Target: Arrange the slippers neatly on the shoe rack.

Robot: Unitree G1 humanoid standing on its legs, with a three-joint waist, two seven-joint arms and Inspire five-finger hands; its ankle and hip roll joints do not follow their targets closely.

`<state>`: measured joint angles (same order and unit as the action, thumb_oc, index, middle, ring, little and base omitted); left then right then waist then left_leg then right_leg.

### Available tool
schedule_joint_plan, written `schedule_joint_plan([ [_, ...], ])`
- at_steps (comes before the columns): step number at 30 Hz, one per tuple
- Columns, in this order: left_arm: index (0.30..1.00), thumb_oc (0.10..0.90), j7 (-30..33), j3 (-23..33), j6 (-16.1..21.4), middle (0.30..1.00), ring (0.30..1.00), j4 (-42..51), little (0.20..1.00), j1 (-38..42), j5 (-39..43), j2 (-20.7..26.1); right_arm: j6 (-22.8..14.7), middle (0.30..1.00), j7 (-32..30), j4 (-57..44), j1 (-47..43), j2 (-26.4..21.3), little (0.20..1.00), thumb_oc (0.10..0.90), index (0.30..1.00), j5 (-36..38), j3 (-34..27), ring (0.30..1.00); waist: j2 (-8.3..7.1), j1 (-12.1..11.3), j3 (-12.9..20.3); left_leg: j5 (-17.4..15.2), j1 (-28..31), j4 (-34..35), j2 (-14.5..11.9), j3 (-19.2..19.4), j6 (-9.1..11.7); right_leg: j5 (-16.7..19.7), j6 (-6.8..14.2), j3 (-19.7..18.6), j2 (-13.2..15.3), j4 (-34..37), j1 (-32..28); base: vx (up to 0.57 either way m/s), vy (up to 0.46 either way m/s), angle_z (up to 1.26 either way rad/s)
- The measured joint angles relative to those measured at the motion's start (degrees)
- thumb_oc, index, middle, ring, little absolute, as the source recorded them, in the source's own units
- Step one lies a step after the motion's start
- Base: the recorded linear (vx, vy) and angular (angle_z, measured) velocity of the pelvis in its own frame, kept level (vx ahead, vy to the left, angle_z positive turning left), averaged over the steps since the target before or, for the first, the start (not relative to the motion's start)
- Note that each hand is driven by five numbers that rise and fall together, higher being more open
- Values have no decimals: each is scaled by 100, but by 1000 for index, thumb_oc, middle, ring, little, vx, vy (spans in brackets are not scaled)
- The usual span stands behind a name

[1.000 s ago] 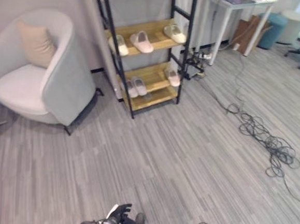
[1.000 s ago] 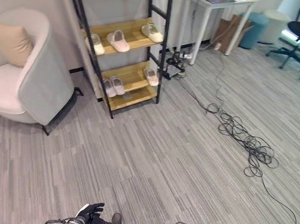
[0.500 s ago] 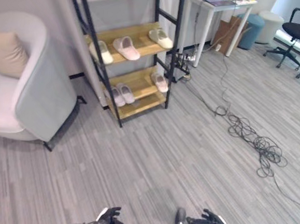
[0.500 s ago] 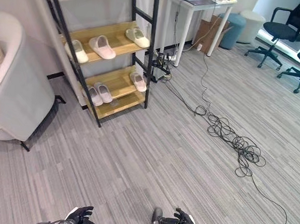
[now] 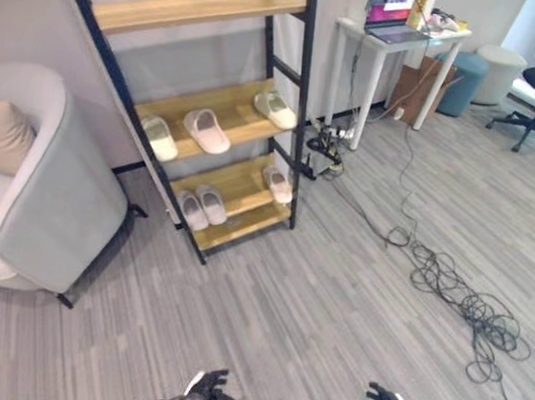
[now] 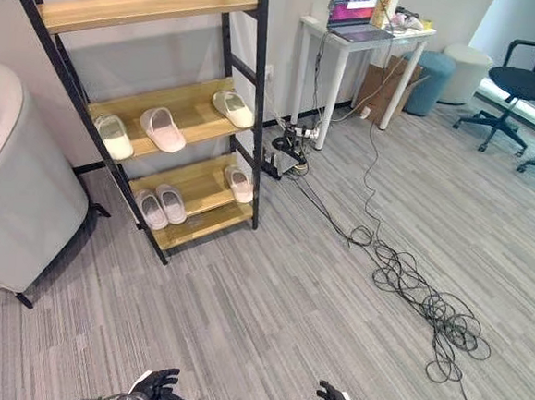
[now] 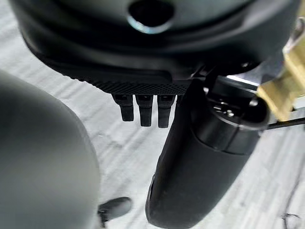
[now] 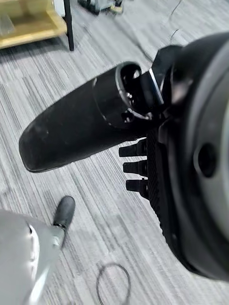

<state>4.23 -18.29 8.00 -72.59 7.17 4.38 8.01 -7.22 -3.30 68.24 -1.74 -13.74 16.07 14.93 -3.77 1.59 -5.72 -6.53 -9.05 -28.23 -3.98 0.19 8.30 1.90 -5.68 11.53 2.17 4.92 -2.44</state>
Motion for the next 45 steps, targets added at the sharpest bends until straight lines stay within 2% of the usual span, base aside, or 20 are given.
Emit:
schedule_joint_plan([
  [3, 900, 800, 15, -1, 22, 900, 900, 94, 900, 16, 7, 4, -16, 900, 3, 0, 79, -59, 900, 800, 900, 0, 10, 900, 97, -27, -65, 395, -309, 648, 15, 129, -181, 23, 173, 17, -79, -7, -119, 171, -20, -25],
  [4, 900, 800, 3, -15, 21, 900, 900, 71, 900, 5, 9, -10, -38, 900, -1, 0, 92, -87, 900, 800, 900, 0, 9, 900, 193, 10, -62, 790, -323, 821, 15, 128, -212, -12, 228, -18, -127, -8, -164, 740, -64, -7],
  [5, 900, 800, -4, -128, 30, 900, 900, -53, 900, 31, 6, 16, -46, 900, -20, -20, 129, -17, 900, 800, 900, 5, 85, 900, 150, 42, -91, 672, -410, 711, 135, 71, -159, -284, 41, -217, -110, 62, -275, 845, -44, 18],
  [6, 900, 800, -11, -158, 63, 900, 900, -130, 900, 144, -7, 3, -16, 900, -49, 81, 146, -46, 900, 800, 900, 0, 124, 900, 88, -17, -154, 476, -460, 896, 180, 123, -181, -354, 90, -246, -20, -45, -262, 334, 18, 19],
  [7, 900, 800, 10, -136, 81, 900, 900, -23, 900, 197, 44, 0, 49, 900, -31, 192, 121, -26, 900, 800, 900, -5, 98, 900, 91, -199, -195, 604, -375, 1640, 311, 171, -227, -357, 166, -398, 60, -128, -190, 108, 20, -8],
  [9, 900, 800, 12, -106, 88, 900, 900, 149, 900, 56, 211, -41, 51, 900, -27, 196, 169, -95, 900, 800, 900, -7, 49, 900, 432, -349, -199, 1110, -184, 2600, 188, 171, -352, -325, 473, -582, -90, -100, -285, 126, 23, -57],
  [10, 900, 800, 0, -102, 72, 900, 900, 123, 900, -1, 223, -50, 30, 900, -30, 192, 165, -130, 900, 800, 900, -7, 40, 900, 650, -343, -224, 1532, 5, 2787, 70, 167, -754, -410, 599, -663, -230, -118, -420, 259, 47, -60],
  [11, 900, 800, 21, -108, 69, 900, 900, 72, 900, 16, 210, 36, 20, 900, -37, 168, 119, -32, 900, 800, 900, -8, 49, 900, 515, -347, -221, 1284, 145, 2789, 190, 252, -616, -631, 588, -755, -54, -189, -396, 561, 170, -57],
  [12, 900, 800, 13, -23, 72, 900, 900, 111, 900, -56, 219, 73, 3, 900, 4, 172, 150, 6, 900, 800, 900, -12, 51, 900, 449, -362, -225, 1204, 230, 2725, 285, 340, -660, -685, 790, -897, 32, -369, -384, 307, 125, -53],
  [13, 900, 800, 19, 42, 70, 900, 900, 94, 900, -12, 216, 110, -5, 900, 38, 201, 155, 32, 900, 800, 900, -37, 45, 900, 386, -349, -217, 1018, 372, 2812, 392, 437, -802, -752, 948, -942, 164, -795, -334, 415, 155, -67],
  [15, 900, 800, 16, -11, 61, 900, 900, 81, 900, -129, 206, 107, -15, 900, 51, 120, 129, 16, 900, 800, 900, -31, -7, 900, 517, -293, -163, 1043, 642, 3054, 357, 567, -989, -1137, 1275, -928, 241, -2538, 477, 181, 39, -37],
  [18, 900, 800, 20, -114, 53, 900, 900, 86, 900, -133, 203, 238, -22, 900, 35, 96, 104, 78, 900, 800, 900, -35, -45, 900, 337, -291, -101, 972, 887, 3075, 530, 527, -1264, -1251, 1378, -747, 514, -3513, 827, 232, -29, 14],
  [23, 900, 800, 6, -174, -44, 900, 900, 13, 900, -142, 205, 198, -1, 900, 77, 83, -68, 114, 900, 800, 900, -49, 3, 900, 426, -155, -93, 798, 1122, 3161, 405, 226, -1329, -1190, 1098, -239, 585, -2178, 1055, 242, -150, 27],
  [26, 900, 800, 14, -146, -46, 900, 900, -138, 900, -167, 205, 231, -5, 900, 97, -78, -74, 117, 900, 800, 900, -91, 10, 900, 398, -34, -83, 625, 1325, 3165, 336, 198, -1165, -432, 1166, -308, 538, -1164, 1240, 224, -184, 8],
  [29, 900, 800, 15, -50, -39, 900, 900, -134, 900, -299, 209, 358, -6, 900, 107, -51, 171, 240, 900, 800, 900, -136, -5, 900, 71, 82, 67, 410, 1650, 3157, 369, -145, -792, 690, 989, -465, 595, -662, 1088, 215, -231, 51],
  [32, 900, 800, -1, 7, -10, 900, 900, -115, 900, -369, 203, 216, 3, 900, 119, -33, 218, 90, 900, 800, 900, -184, -2, 900, 338, -4, 221, 209, 1704, 2827, -72, -212, -486, 643, 795, -332, 113, -232, 634, 144, -233, 12],
  [35, 900, 800, -13, 57, -2, 900, 900, -119, 900, -301, 212, 174, -10, 900, 124, -63, 154, 81, 900, 800, 900, -176, 6, 900, 225, -31, 204, 37, 1192, 1557, -183, -212, -194, 627, 537, -287, -47, 7, 384, 32, -143, -3],
  [39, 900, 800, -7, 91, 2, 900, 900, -105, 900, -145, 222, 100, -9, 900, 113, -40, 136, 0, 900, 800, 900, -125, 64, 900, 72, -73, 97, 285, 130, -409, -254, -269, 104, 418, 184, -262, -84, 9, 240, 149, -140, 2],
  [42, 900, 800, -4, 61, 51, 900, 900, -111, 900, -101, 216, 31, 12, 900, 75, 44, 195, -48, 900, 800, 900, -119, 121, 900, 87, -48, 41, 215, -88, -2, -193, 73, -13, 235, 65, -187, -103, 54, 86, 265, -44, 14],
  [45, 900, 800, -14, 36, 78, 900, 900, -110, 900, 67, 219, -1, 16, 900, 79, 182, 159, -44, 900, 800, 900, -123, 137, 900, 85, -90, -98, 511, -238, 1638, 36, 442, -210, 135, 102, 3, -78, 54, 33, 317, 18, 29],
])
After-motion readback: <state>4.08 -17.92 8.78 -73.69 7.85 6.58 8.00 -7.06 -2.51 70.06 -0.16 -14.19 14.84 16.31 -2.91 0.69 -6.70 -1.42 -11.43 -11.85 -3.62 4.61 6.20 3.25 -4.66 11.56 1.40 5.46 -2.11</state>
